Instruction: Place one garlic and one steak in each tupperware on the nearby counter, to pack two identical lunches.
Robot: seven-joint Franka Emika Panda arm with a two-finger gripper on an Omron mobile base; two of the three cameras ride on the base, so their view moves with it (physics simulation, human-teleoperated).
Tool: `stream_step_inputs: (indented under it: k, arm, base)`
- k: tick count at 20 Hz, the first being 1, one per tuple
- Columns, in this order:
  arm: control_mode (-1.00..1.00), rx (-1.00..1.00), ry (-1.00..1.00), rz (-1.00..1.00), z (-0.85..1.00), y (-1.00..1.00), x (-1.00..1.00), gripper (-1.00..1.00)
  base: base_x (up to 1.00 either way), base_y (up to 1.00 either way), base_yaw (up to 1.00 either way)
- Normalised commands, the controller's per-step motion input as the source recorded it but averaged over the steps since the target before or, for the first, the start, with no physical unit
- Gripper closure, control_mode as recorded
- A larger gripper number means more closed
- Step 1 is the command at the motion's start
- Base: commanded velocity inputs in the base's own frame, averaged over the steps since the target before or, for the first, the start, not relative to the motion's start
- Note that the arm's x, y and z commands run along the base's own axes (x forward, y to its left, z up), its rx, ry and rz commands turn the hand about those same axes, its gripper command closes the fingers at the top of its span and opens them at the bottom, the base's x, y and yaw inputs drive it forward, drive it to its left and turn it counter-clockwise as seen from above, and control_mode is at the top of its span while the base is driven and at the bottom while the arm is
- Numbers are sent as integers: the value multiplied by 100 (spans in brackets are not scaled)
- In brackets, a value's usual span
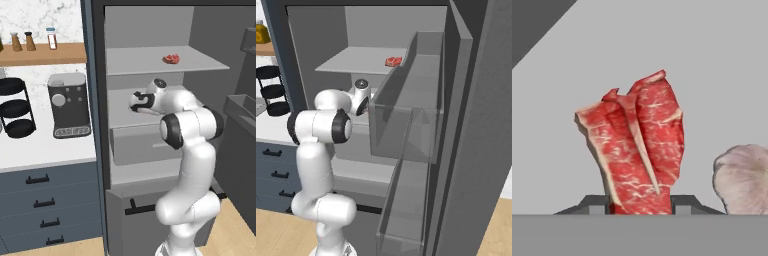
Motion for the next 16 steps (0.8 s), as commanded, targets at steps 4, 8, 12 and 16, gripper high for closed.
stream_step_inputs:
  k: [4,8,12,16]
  arm:
    - [-100,0,-8,0,33,-31,-100,100]
    - [-100,0,0,0,61,-13,-100,100]
    - [-100,0,1,0,63,-10,-100,100]
    - [-100,-3,16,0,65,0,-100,100]
  base:
    - [0,0,0]
    - [0,0,0]
    - [0,0,0]
    - [0,0,0]
